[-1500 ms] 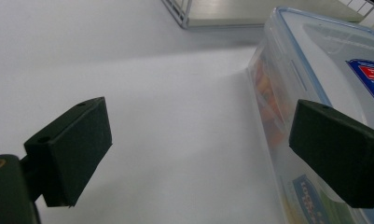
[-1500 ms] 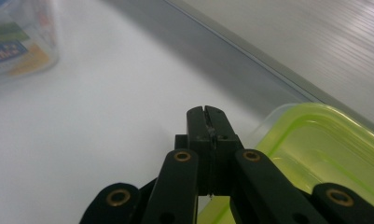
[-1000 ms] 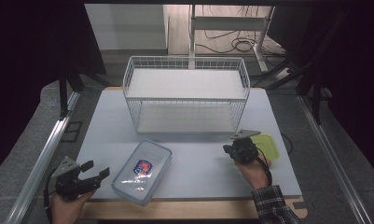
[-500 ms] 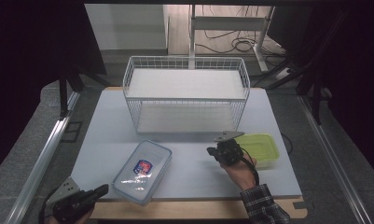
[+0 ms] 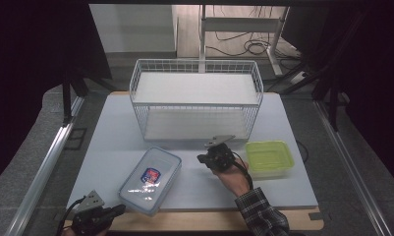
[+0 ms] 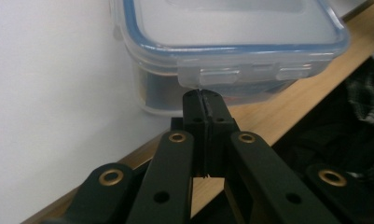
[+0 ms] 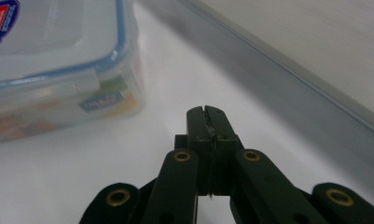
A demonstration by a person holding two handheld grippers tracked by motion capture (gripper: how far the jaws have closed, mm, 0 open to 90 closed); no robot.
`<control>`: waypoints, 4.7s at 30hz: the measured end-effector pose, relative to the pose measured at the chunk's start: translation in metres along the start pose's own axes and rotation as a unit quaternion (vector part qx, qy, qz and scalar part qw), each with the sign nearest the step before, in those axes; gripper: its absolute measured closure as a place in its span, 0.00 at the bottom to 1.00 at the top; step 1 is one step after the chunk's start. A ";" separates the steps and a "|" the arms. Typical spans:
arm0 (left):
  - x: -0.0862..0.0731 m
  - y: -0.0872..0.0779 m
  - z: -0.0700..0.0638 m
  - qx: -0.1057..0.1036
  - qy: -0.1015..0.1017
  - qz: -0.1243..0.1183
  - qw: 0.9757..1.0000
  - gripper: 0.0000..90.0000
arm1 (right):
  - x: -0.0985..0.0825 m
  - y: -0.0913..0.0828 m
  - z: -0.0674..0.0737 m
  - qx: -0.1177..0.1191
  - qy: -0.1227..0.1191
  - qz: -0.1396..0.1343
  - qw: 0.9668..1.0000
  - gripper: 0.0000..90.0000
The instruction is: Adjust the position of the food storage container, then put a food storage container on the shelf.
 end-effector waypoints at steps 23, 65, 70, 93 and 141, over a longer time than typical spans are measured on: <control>0.027 0.042 0.050 0.019 -0.025 0.028 0.999 1.00 | 0.011 0.036 0.009 0.019 -0.023 0.031 0.999 1.00; 0.118 0.133 0.056 -0.014 0.000 0.007 1.000 1.00 | -0.060 -0.059 -0.012 -0.050 0.047 0.036 0.997 0.99; 0.114 0.122 0.055 -0.012 0.006 0.013 1.000 0.93 | -0.066 -0.066 -0.014 -0.065 0.040 0.029 0.997 0.95; 0.065 0.058 0.050 0.009 0.001 -0.021 1.000 0.20 | -0.079 -0.101 -0.020 -0.079 0.042 -0.029 0.996 0.43; 0.114 0.112 0.021 -0.194 0.003 0.021 0.981 0.00 | -0.052 -0.042 -0.001 0.101 0.171 0.053 0.979 0.01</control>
Point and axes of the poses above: each handheld gripper's, and its own axes: y roughly forward along the jaws, x roughly out of its top, z roughly to its left, the point moved 3 cm from there along y, roughly forward along the jaws, and after that the axes turned 12 degrees about y, right-handed, at the moved point
